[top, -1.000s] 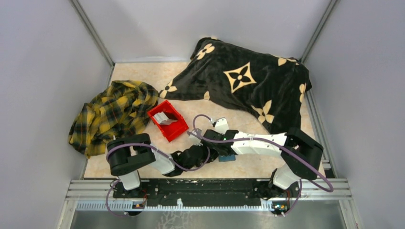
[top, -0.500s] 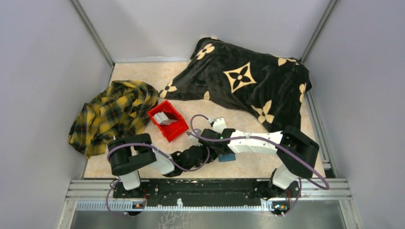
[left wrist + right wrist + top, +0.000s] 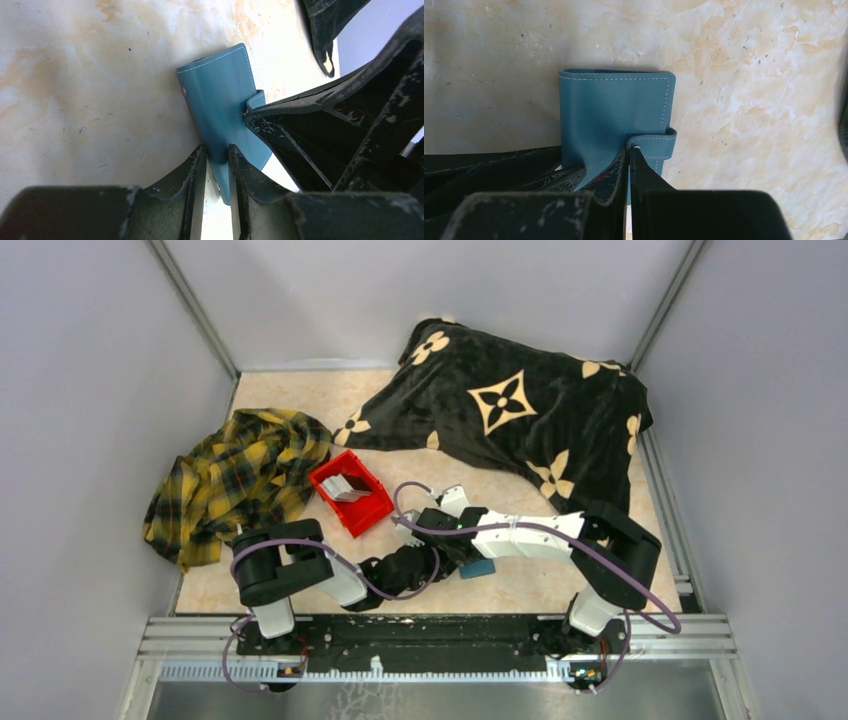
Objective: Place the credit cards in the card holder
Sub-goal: Close the card holder at the center of the board, then reset both arms
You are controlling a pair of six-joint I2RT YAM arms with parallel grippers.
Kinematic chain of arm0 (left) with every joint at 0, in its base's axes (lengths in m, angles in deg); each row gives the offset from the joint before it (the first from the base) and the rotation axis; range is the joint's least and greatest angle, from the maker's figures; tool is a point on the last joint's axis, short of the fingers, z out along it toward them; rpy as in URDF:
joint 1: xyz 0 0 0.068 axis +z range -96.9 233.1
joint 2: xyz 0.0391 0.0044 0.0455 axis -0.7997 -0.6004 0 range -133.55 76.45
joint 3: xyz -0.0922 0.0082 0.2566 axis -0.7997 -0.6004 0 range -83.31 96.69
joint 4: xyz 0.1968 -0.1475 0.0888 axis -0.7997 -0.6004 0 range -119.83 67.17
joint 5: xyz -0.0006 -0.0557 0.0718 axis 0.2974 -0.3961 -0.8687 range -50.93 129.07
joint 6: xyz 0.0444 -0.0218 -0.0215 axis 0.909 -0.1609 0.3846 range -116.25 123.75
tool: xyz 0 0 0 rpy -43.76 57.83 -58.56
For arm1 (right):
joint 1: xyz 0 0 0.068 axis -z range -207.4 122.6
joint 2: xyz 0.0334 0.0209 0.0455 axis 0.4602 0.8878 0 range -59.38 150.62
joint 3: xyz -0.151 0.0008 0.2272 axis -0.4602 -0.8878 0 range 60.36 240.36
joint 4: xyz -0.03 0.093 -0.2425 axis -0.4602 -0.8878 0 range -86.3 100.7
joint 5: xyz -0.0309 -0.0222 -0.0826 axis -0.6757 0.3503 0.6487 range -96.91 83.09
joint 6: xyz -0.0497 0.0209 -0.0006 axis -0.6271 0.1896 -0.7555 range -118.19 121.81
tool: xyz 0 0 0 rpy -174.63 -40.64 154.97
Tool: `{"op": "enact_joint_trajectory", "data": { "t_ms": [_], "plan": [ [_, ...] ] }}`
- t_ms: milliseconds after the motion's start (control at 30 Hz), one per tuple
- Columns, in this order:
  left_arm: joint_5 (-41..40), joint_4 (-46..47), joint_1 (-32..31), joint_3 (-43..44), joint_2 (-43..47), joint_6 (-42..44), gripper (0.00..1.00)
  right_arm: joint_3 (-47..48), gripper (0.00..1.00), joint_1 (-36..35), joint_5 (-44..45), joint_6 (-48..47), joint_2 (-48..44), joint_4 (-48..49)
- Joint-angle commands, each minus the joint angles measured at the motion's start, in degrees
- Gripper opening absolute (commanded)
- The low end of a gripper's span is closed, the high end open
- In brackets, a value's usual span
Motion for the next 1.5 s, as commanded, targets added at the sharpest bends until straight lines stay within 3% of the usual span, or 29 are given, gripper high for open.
{"op": "enact_joint_trajectory", "data": {
  "t_ms": [0,400,567,633,700,967,1167,1300,1467],
  "plan": [
    [2.05,-7.33,-0.38,-1.2,-3.45,1.94,0.3,0.35,0.0,0.56,-6.59,-0.43,5.04,7.43],
    [2.58,-6.55,-0.39,-2.97,-4.21,1.67,0.31,2.54,0.0,4.39,-10.95,-6.48,8.55,8.4],
    [0.55,-10.0,-0.45,-3.03,-0.93,2.71,0.38,4.31,0.23,4.4,-7.37,-6.26,3.73,5.27],
    [-1.44,-13.56,-0.4,-2.21,1.79,2.94,0.4,4.95,0.39,4.4,-5.7,-5.67,0.49,4.01],
    [-3.11,-17.56,-0.44,-0.73,4.45,3.36,0.43,5.21,0.48,4.47,-4.57,-5.25,-1.74,3.38],
    [-9.07,-33.33,-0.52,5.64,14.74,8.18,0.47,3.14,0.52,4.87,-1.8,-4.75,-11.64,4.12],
    [-13.2,-48.37,-1.07,10.73,21.45,10.62,0.48,-4.32,0.52,7.8,1.56,-5.68,-21.35,10.2],
    [-18.78,-61.72,-1.61,12.6,25.81,9.66,0.49,-9.89,0.64,9.4,8.71,-5.71,-29.22,13.62],
    [-24.15,-70.56,-1.64,11.24,32.49,7.89,0.51,-14.85,0.78,13.63,10.68,-4.82,-36.86,15.94]
  ]
}}
